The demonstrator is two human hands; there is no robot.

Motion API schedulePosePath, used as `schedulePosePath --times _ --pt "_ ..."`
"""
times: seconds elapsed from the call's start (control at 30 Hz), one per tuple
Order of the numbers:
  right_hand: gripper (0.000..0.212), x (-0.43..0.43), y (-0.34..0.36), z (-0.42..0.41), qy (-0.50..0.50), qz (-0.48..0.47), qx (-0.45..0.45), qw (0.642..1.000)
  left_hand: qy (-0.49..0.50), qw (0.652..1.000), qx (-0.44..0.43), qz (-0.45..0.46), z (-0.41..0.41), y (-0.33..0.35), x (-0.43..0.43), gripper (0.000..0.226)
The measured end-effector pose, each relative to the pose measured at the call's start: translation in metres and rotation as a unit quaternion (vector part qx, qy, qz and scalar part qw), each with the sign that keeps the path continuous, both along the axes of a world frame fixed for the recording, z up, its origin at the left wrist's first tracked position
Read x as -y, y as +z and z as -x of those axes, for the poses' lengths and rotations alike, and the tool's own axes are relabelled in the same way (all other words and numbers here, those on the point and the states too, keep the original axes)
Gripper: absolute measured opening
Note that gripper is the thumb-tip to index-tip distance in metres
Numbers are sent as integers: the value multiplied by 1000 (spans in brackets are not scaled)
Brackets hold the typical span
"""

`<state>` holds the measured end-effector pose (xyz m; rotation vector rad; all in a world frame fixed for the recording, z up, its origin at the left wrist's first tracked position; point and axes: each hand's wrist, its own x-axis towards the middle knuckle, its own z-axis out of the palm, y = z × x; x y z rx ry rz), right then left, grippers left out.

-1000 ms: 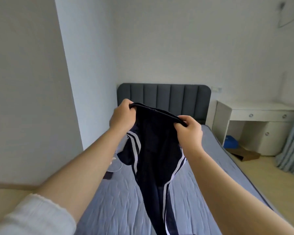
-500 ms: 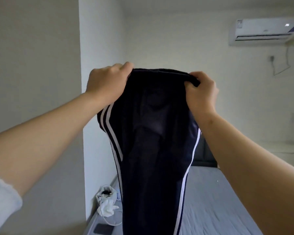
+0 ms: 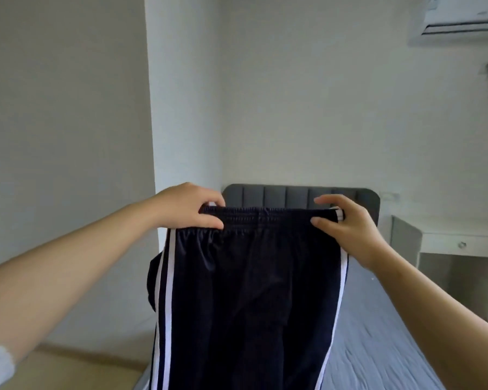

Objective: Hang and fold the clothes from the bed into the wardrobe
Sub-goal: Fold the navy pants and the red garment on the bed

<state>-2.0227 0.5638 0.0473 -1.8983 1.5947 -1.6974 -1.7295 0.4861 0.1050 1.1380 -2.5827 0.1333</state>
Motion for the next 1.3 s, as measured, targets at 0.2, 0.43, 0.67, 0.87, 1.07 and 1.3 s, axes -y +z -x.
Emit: schedulePosePath --times 0.2,0.43,0.67,0.87,1.07,1.3 --pt "32 1 -85 4 61 -187 67 978 -7 963 17 -269 -12 -99 20 16" --pt "26 -10 -149 14 152 -351 282 880 6 881 -149 -450 -32 -180 25 24" --pt "40 -24 -191 28 259 -439 352 785 -62 631 -390 -668 -42 -215 5 40" --pt "21 -17 -215 -4 59 -453 423 782 225 597 -500 -586 16 -266 -5 6" --pt "16 -19 -220 -50 29 -346 476 808 228 727 -524 -382 76 -274 -43 17" --pt "32 -35 -224 -84 78 -299 521 795 183 805 -473 -307 101 -276 -76 19"
